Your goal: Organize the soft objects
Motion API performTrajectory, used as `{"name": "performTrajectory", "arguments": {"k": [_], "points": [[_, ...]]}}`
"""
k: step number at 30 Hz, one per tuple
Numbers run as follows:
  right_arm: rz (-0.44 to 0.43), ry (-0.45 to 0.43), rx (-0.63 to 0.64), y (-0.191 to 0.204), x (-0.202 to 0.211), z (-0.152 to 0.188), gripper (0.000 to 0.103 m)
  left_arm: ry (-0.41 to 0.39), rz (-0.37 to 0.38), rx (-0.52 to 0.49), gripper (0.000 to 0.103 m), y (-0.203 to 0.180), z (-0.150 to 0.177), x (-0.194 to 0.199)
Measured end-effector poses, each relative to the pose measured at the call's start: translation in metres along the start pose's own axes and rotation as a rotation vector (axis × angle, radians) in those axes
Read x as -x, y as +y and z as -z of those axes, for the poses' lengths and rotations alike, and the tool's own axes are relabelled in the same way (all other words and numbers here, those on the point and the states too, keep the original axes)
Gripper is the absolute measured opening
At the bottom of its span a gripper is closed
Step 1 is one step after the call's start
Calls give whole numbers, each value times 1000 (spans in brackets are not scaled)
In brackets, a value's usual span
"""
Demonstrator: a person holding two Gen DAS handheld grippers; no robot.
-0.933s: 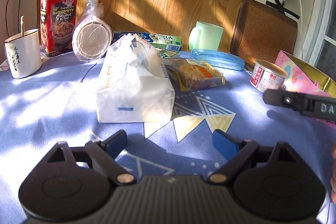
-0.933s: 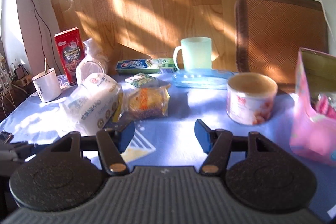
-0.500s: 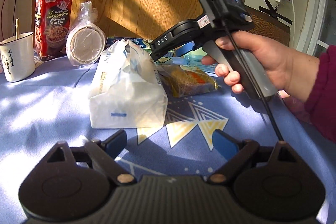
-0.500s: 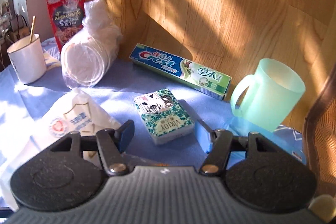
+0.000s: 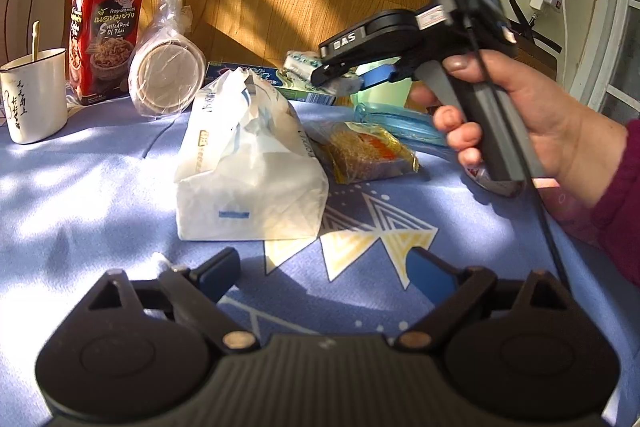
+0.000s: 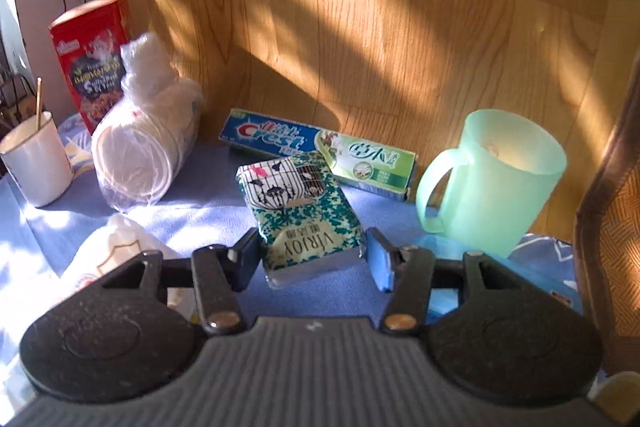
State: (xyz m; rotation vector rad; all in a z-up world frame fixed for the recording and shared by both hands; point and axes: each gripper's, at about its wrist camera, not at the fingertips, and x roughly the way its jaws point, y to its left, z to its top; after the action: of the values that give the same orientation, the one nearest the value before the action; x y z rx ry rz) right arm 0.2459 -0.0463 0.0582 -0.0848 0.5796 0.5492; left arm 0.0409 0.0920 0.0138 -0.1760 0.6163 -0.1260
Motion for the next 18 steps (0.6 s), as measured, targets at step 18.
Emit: {"name": "performTrajectory", "arguments": {"k": [18], "points": [[-1,40,181,28,169,195,61,30,-55,-59,96,-13,1,-5]]}}
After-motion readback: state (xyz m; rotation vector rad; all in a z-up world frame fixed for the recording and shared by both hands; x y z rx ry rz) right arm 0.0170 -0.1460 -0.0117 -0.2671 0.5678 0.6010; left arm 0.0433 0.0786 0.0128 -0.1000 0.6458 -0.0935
